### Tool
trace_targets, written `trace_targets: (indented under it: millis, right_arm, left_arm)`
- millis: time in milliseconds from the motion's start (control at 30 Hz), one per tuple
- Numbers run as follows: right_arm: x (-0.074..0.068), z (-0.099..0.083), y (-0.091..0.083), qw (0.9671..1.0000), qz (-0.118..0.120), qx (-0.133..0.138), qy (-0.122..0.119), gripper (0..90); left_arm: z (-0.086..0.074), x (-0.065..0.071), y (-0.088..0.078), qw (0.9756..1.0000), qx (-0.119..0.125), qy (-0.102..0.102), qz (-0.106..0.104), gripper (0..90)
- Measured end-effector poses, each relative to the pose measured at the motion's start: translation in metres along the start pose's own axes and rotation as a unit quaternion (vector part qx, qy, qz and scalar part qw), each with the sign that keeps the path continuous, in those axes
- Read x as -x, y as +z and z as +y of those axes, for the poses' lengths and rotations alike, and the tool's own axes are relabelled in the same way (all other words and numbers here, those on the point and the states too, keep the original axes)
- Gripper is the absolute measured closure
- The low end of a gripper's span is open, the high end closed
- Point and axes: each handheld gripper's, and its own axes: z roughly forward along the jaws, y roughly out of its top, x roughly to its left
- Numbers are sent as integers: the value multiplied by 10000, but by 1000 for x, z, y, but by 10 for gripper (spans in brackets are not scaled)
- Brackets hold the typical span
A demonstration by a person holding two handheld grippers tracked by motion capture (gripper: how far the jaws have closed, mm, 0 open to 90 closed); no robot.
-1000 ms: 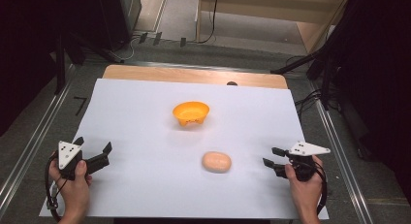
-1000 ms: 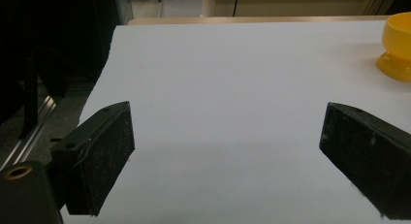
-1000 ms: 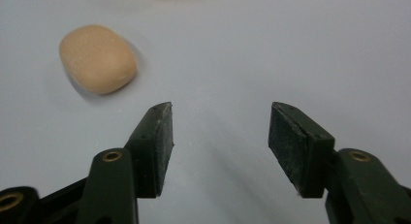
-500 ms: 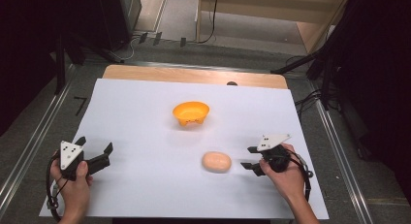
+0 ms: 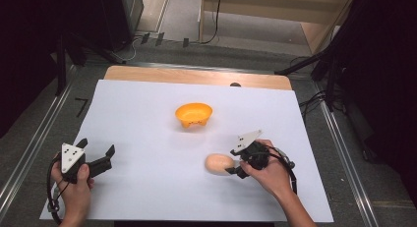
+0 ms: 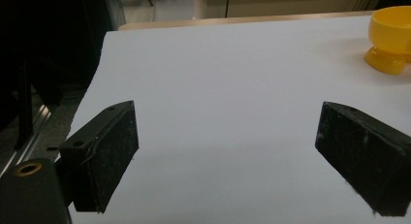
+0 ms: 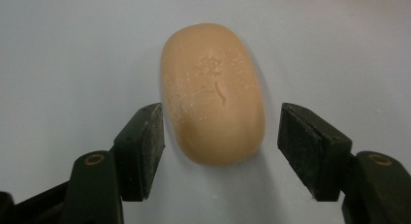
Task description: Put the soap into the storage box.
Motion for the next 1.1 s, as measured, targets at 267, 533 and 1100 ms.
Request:
trace_targets:
  millis: [267, 533, 1100]
  right_arm:
    - [-2, 12, 15, 9994, 62, -283, -161, 321]
    - [0, 21, 26, 9984, 96, -495, -272, 313]
    - [-5, 32, 44, 9923, 39, -1036, -673, 313]
  left_arm:
    - [0, 0, 0, 10000, 2, 4, -17, 88]
    - [0, 0, 0, 10000, 14, 9, -17, 89]
    - [0, 1, 0, 10000, 18, 9, -3, 88]
